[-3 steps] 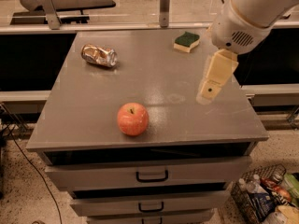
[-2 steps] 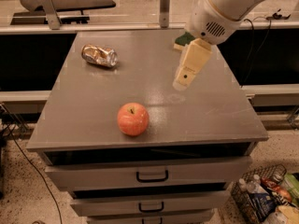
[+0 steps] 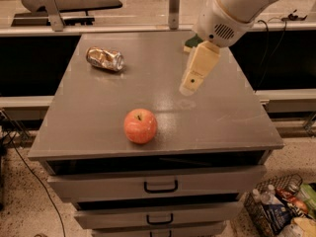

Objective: Place orange can upright

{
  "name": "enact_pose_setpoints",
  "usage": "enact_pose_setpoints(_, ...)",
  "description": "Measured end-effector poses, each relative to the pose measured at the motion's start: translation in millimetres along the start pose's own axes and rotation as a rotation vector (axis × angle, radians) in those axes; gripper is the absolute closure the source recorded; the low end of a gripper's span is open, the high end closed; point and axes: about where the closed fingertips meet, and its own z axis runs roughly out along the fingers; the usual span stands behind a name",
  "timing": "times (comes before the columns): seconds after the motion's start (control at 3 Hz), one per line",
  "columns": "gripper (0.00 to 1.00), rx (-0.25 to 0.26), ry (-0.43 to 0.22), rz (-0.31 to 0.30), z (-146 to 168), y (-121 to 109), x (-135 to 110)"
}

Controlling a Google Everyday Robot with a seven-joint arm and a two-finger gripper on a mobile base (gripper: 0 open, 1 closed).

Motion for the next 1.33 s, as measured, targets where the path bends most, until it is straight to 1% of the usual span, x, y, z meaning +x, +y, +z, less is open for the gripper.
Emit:
enact_pose_setpoints(0.33, 0.00, -0.009, -0.091, 0.007, 37, -16, -42)
enact_pose_setpoints(0.67, 0.00, 0.007, -0.207, 0.042, 87, -53, -102)
enact_pose_setpoints(1.0, 0.00, 0.036, -0.270, 0.100, 134, -90, -146)
enact_pose_setpoints(1.33, 0.00, 0.059, -0.262, 0.163, 177, -122, -170)
